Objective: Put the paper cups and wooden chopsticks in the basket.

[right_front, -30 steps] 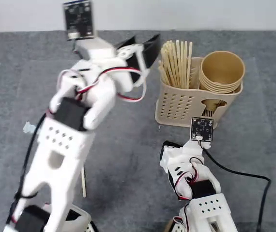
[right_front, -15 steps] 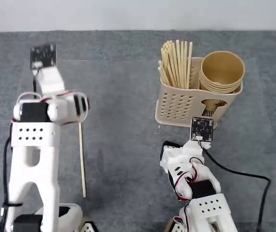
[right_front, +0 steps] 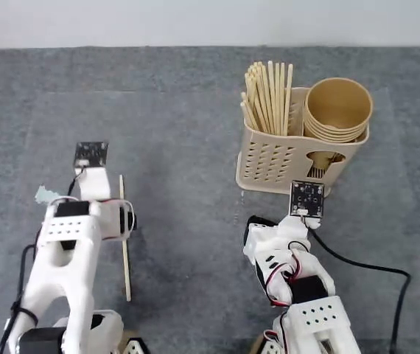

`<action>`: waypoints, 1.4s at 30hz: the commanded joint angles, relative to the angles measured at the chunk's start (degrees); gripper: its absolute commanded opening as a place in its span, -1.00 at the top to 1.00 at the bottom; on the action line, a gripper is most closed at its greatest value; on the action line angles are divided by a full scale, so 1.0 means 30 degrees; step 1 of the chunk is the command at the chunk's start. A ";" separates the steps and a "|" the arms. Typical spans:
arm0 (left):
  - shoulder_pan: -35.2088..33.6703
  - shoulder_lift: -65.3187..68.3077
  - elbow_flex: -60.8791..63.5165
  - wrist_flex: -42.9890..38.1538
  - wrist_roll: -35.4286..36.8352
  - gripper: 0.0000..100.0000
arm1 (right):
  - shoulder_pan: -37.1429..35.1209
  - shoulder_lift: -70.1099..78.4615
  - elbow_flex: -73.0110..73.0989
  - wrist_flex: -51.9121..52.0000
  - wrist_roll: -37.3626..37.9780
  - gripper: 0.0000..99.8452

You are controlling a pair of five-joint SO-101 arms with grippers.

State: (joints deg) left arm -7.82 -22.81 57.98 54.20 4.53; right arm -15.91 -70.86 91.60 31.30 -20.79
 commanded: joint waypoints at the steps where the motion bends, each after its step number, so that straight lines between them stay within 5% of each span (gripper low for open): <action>1: 0.0733 -0.0703 0.0894 -0.0967 -0.0205 0.60 | 0.0015 -0.0308 -0.0117 -0.0337 0.0234 0.98; 7: 0.1407 -0.0703 0.1714 -0.1436 -0.0088 0.63 | 0.0015 -0.0308 -0.0117 -0.0308 0.0234 0.98; 14: 0.1407 -0.0703 0.1773 -0.1407 -0.0147 0.97 | 0.0015 -0.0308 -0.0117 -0.0278 0.0234 0.98; 21: 0.1495 -0.0703 0.1832 -0.1377 -0.0176 0.97 | 0.0015 -0.0308 -0.0117 -0.0278 0.0234 0.98; 30: 0.1348 -0.0733 0.1656 -0.0469 0.0498 0.55 | 0.0044 -0.0308 -0.0117 -0.0278 0.0234 0.98; 42: 0.0234 -0.0674 -0.1392 0.2403 0.0645 0.55 | 0.0015 -0.0308 -0.0117 -0.0278 0.0234 0.98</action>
State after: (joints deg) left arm -6.68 -22.81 56.31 60.44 7.43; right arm -15.91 -70.86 91.60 31.30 -20.79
